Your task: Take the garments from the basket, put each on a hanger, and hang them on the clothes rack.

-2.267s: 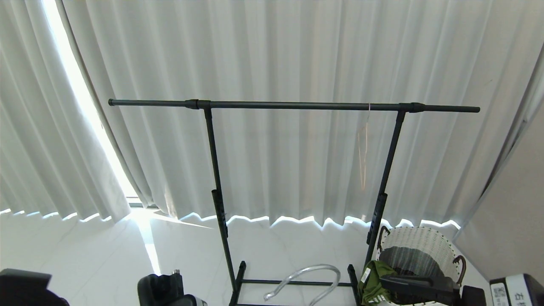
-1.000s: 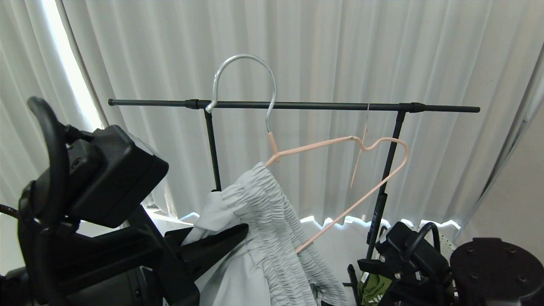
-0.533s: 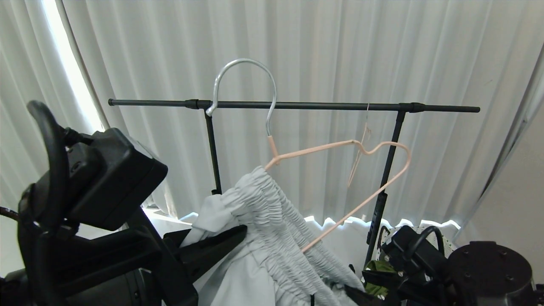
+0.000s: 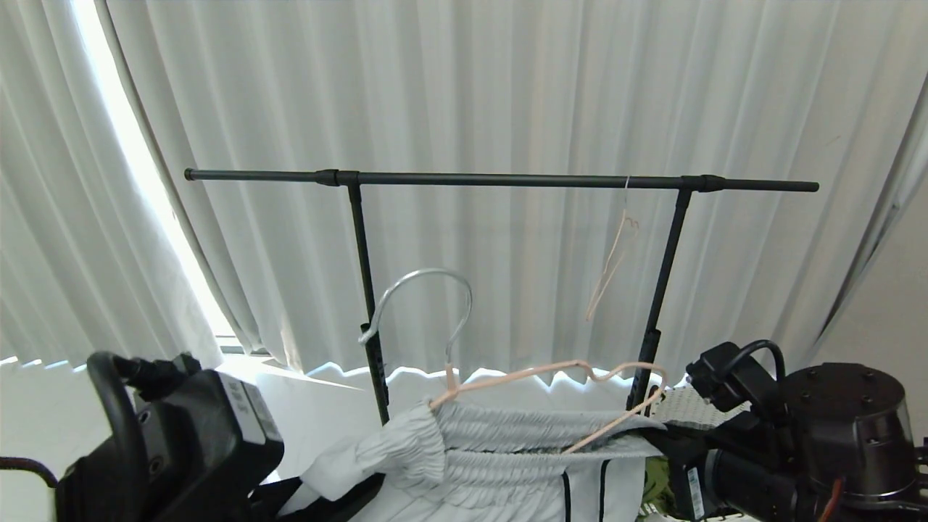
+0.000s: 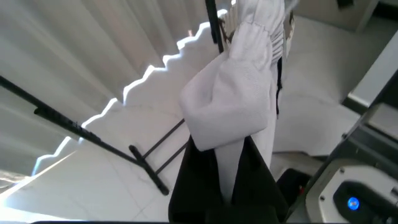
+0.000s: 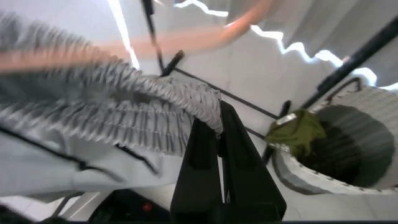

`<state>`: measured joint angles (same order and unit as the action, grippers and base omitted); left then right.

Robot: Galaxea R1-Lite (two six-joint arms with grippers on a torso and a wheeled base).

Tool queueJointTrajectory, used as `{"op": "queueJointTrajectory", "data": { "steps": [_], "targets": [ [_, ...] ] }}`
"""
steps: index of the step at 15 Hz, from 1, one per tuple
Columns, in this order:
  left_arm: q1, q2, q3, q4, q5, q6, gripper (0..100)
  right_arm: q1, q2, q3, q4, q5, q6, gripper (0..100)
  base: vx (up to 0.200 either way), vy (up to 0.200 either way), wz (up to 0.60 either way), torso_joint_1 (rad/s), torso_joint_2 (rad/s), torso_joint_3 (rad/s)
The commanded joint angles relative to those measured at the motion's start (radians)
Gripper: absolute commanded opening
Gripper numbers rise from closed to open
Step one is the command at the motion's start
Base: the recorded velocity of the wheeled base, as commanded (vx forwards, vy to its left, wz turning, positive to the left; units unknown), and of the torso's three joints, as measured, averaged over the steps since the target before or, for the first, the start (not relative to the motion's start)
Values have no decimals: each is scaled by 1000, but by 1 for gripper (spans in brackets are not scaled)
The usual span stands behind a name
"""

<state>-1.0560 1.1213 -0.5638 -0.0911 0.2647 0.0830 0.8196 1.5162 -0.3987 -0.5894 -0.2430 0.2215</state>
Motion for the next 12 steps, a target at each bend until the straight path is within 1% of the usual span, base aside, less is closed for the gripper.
{"op": "queueJointTrajectory", "data": {
  "steps": [1,2,3,4,6,8,9,10,11,12],
  "targets": [
    [-2,-70,73,1,-1,18,0,-53,2,-2,0,-2,-13,0,0,0,0,0,0,0],
    [-2,-72,74,1,-1,20,0,-54,2,-2,0,-2,-13,0,0,0,0,0,0,0],
    [-2,-100,117,1,-7,31,0,-77,2,-2,0,-2,-16,0,0,0,0,0,0,0],
    [-2,-115,137,2,-19,32,0,-89,2,-3,0,-2,-16,0,0,0,0,0,0,0],
    [-1,-123,168,17,-33,40,0,-94,-1,-11,0,-2,-17,0,0,0,0,0,0,0],
    [-1,-112,170,74,-32,43,0,-94,-2,-19,0,-1,-22,0,0,0,0,0,0,0],
    [4,-84,163,111,-25,47,0,-91,-4,-23,0,1,-40,0,0,0,0,0,0,0],
    [14,-41,156,122,-7,46,0,-85,-14,-25,0,7,-60,0,0,0,0,0,0,0],
    [39,3,140,119,50,44,0,-71,-27,-23,2,10,-86,0,0,0,0,0,0,0],
    [42,40,116,117,91,32,0,-57,-33,-20,3,11,-108,0,0,0,0,0,0,0]
  ]
}}
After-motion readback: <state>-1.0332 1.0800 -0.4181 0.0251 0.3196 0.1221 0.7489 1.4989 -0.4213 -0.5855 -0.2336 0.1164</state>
